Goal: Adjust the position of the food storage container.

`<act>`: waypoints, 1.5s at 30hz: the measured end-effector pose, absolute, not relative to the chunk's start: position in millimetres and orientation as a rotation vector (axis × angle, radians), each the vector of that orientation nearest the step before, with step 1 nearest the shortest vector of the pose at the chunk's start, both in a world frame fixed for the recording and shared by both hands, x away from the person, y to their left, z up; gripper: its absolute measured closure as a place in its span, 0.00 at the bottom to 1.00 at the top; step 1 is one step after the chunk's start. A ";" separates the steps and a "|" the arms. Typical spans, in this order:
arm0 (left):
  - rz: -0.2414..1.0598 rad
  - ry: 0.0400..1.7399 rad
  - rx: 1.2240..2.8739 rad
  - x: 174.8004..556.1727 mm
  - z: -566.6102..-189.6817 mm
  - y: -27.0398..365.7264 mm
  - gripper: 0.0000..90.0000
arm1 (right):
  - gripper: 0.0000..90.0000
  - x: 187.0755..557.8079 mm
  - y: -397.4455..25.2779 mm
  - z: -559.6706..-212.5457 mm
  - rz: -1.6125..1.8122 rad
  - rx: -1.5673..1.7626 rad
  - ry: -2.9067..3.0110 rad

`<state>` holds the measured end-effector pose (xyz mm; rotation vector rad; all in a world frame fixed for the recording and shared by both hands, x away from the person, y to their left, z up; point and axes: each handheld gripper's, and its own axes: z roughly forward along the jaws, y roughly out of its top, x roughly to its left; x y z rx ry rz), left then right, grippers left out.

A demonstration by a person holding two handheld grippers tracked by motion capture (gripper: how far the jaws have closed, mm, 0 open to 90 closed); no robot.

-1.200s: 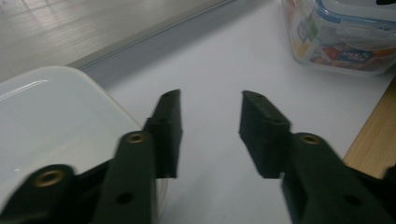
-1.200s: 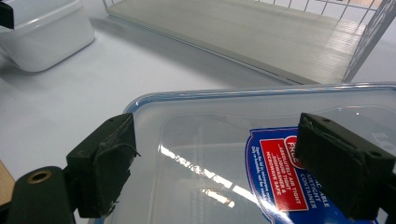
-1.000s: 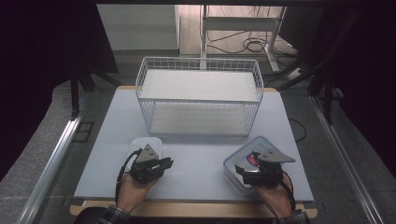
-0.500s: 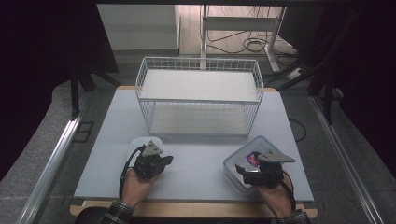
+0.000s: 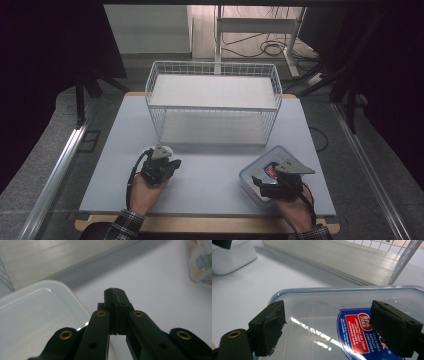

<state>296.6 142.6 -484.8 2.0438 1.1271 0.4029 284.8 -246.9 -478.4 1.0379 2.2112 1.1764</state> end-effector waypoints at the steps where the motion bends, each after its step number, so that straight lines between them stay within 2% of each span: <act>1: 0.417 1.156 2.067 303.1 -484.8 141.9 1.00 | 0.15 284.8 -246.7 -478.4 1.174 1.037 2.212; 12: 0.403 1.202 2.071 308.8 -488.1 155.0 1.00 | 0.16 284.7 -248.4 -477.9 1.171 1.040 2.207; 31: 0.462 1.365 1.996 303.4 -491.1 215.5 1.00 | 0.18 286.1 -250.8 -477.8 1.178 1.042 2.208; 34: 0.448 1.360 1.977 301.2 -490.1 215.9 1.00 | 0.19 286.6 -251.3 -477.4 1.179 1.046 2.209; 37: 0.424 1.255 1.979 294.4 -484.4 201.7 1.00 | 0.20 287.5 -252.6 -476.9 1.180 1.050 2.210; 38: 0.402 1.195 1.980 292.2 -484.5 193.0 1.00 | 0.23 289.7 -257.1 -475.6 1.182 1.072 2.203; 41: 0.383 1.154 1.979 290.0 -487.0 184.8 1.00 | 0.31 291.9 -264.9 -472.0 1.174 1.089 2.196; 42: 0.377 1.130 1.981 289.0 -488.7 182.1 1.00 | 0.31 291.9 -264.9 -472.0 1.174 1.089 2.196; 43: 0.360 1.097 1.989 287.0 -491.9 178.3 1.00 | 0.41 293.6 -272.4 -468.6 1.159 1.091 2.191; 44: 0.360 1.097 1.989 287.0 -491.9 178.3 1.00 | 0.41 293.6 -272.4 -468.6 1.159 1.091 2.191; 45: 0.346 1.085 1.990 285.0 -495.0 176.2 0.99 | 0.50 295.9 -281.3 -465.4 1.129 1.095 2.176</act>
